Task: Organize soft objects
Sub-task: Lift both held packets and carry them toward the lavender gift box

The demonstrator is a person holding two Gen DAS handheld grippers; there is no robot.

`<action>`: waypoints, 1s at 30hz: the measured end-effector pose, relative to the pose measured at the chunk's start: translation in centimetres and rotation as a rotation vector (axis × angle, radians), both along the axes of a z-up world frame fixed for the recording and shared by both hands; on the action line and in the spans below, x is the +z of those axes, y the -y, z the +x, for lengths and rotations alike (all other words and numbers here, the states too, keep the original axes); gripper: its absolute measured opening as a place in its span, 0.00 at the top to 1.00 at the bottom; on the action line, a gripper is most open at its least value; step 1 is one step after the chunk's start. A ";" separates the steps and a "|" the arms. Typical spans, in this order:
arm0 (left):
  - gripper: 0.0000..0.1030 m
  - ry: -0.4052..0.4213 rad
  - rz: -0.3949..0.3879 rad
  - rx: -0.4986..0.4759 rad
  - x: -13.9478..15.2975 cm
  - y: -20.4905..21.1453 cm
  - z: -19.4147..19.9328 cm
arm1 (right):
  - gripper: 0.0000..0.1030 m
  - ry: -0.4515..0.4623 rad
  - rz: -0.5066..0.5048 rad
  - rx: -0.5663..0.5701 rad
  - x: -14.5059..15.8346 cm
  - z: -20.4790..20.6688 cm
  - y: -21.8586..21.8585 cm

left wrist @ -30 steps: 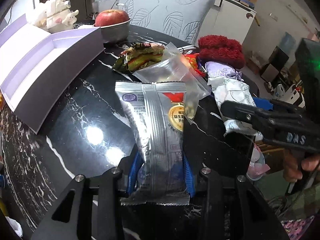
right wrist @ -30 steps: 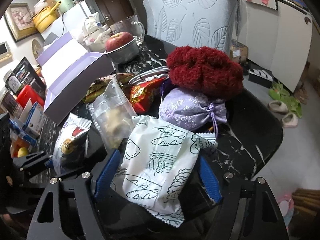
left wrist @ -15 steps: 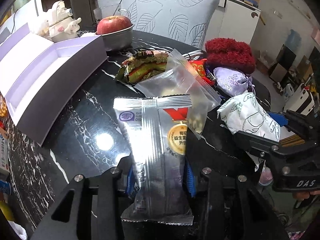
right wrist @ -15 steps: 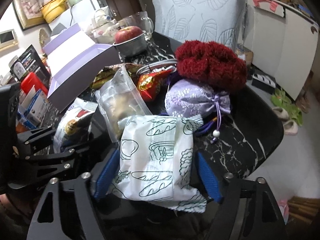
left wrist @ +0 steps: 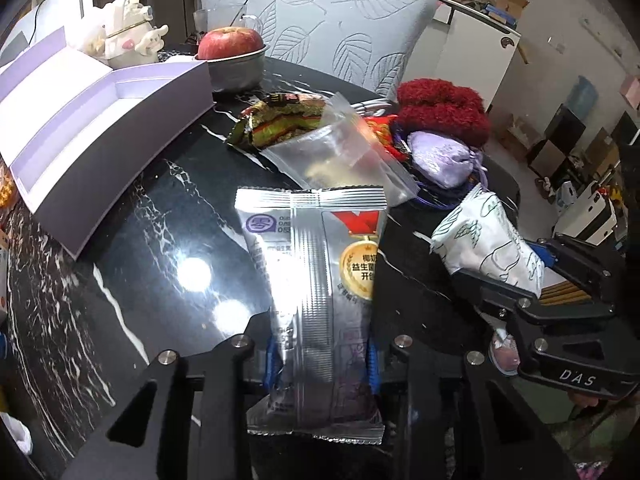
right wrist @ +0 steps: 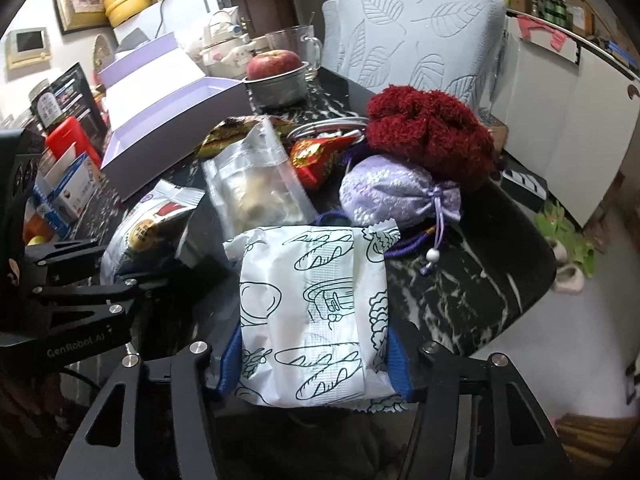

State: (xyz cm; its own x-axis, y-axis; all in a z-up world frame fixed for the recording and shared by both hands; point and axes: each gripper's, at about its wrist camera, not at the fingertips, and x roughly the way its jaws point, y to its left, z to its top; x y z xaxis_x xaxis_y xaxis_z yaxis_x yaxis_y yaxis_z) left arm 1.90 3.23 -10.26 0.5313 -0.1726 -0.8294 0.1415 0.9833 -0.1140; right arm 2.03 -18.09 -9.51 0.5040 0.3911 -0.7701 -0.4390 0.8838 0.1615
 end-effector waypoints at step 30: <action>0.69 0.269 -0.014 0.143 9.1 -3.1 -11.0 | 0.46 0.171 0.199 0.300 6.8 -8.7 -2.0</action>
